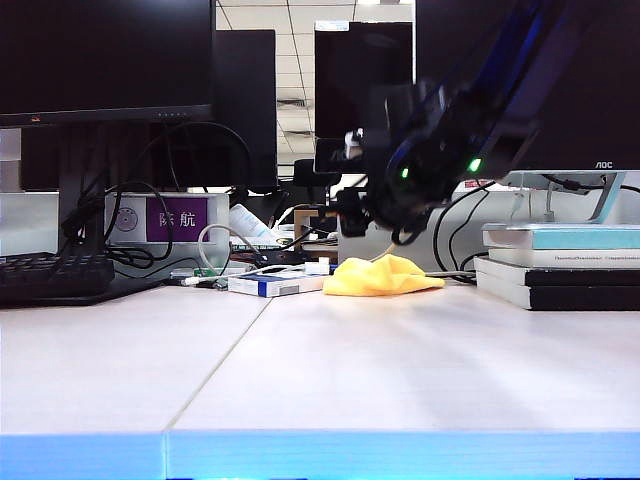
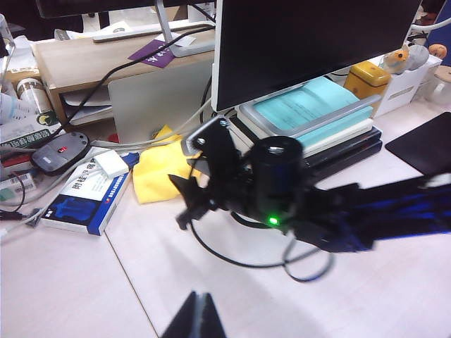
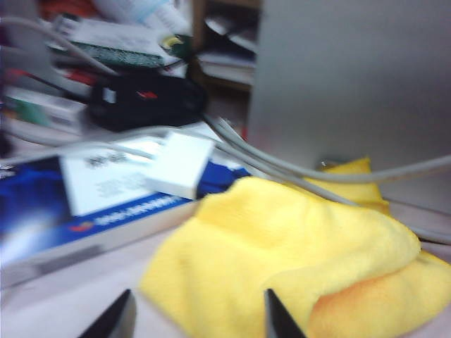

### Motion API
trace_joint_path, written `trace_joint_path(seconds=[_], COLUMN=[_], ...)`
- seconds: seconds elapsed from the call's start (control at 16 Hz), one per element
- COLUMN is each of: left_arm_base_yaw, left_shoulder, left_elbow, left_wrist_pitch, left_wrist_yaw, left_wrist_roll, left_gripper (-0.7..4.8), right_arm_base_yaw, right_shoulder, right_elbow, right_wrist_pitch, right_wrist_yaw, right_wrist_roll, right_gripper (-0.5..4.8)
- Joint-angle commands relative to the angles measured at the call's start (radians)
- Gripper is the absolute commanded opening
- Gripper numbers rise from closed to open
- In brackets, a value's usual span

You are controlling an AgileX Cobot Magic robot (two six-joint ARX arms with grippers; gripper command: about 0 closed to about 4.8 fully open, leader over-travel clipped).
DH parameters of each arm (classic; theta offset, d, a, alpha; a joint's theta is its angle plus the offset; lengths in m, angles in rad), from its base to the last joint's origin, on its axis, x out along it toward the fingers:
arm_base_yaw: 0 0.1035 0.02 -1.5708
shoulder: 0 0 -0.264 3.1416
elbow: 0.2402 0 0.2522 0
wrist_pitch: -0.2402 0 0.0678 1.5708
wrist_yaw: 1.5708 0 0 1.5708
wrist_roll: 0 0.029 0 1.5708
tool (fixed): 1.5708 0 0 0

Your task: Wipe the table from front to back using the rag.

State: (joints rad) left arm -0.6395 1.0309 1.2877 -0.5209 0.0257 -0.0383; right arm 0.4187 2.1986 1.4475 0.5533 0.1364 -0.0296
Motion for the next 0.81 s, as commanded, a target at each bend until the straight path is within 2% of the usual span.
trace_joint_path(seconds=[0.06,0.44,0.5,0.56,0.62,0.81], left_arm_base_yaw=[-0.001,-0.001,-0.001,-0.001,-0.001,-0.001], left_shoulder=[-0.002,0.0,0.0,0.0,0.0,0.0], left_elbow=[0.007,0.007,0.007,0.007,0.007,0.007], left_wrist_pitch=[0.005,0.006,0.006,0.006,0.005,0.005], left_wrist_yaw=[0.024,0.031,0.031,0.031,0.031,0.031], left_wrist_roll=[0.0,0.001,0.0,0.0,0.0,0.0], left_gripper=[-0.05,-0.05,-0.05,-0.05,-0.05,-0.05], right_arm_base_yaw=[-0.029,-0.074,-0.074,-0.074,-0.075,-0.077], right_shoulder=[0.095,0.31,0.35,0.398,0.409,0.426], right_elbow=[0.132,0.482,0.532,0.597,0.61,0.616], right_wrist_pitch=[-0.066,-0.277,-0.297,-0.373,-0.391,-0.389], right_wrist_yaw=[0.008,-0.013,-0.026,-0.023,-0.022,0.008], right_wrist_roll=[0.0,-0.001,-0.001,-0.002,-0.003,-0.003], right_gripper=[2.15,2.15,2.01,0.47,-0.11,-0.06])
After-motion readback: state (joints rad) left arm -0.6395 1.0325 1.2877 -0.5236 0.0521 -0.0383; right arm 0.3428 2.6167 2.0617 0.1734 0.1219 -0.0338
